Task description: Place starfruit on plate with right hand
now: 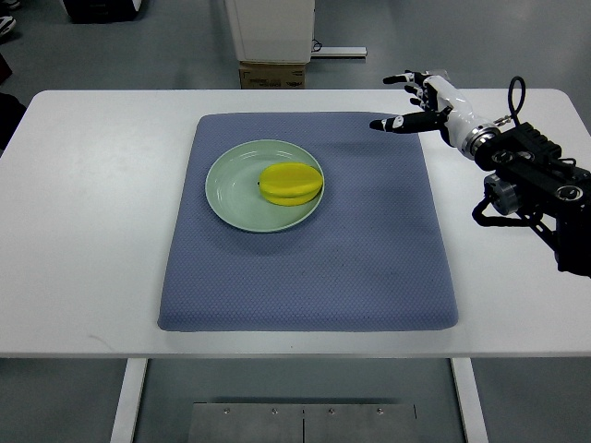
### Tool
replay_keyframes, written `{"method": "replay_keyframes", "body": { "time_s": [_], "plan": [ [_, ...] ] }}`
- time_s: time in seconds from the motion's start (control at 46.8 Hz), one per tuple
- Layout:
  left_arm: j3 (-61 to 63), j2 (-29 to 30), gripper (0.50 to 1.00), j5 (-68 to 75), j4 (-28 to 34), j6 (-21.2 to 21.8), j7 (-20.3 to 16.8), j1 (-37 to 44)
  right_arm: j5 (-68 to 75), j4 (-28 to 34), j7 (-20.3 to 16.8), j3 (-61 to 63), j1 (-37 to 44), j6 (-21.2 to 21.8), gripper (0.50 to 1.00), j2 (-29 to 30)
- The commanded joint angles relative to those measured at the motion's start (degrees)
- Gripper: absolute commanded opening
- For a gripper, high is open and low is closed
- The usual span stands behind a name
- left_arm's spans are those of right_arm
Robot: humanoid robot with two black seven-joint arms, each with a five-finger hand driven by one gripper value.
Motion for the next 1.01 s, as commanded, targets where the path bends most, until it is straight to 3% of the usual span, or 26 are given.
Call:
{"method": "replay_keyframes", "body": {
  "time_s": [0.0, 0.406, 0.834, 0.984],
  "plan": [
    [0.0, 0.0, 1.000, 0.0, 0.0, 0.0, 0.0, 0.0, 1.2, -0.2, -0.1, 2.0, -0.9, -0.7, 0.998, 0.0],
    [0.0, 0.0, 1.000, 0.0, 0.0, 0.0, 0.0, 0.0, 8.7, -0.2, 0.4, 12.8, -3.9, -9.2, 1.000, 1.5],
    [0.0, 0.0, 1.000, 0.0, 0.0, 0.0, 0.0, 0.0, 8.8, -1.2, 5.0, 21.4, -8.4, -9.9, 1.000, 5.0],
    [0.0, 0.0, 1.000, 0.0, 0.0, 0.0, 0.0, 0.0, 8.7, -1.2, 5.0, 20.7, -10.1, -9.8, 1.000, 5.0]
  ]
}}
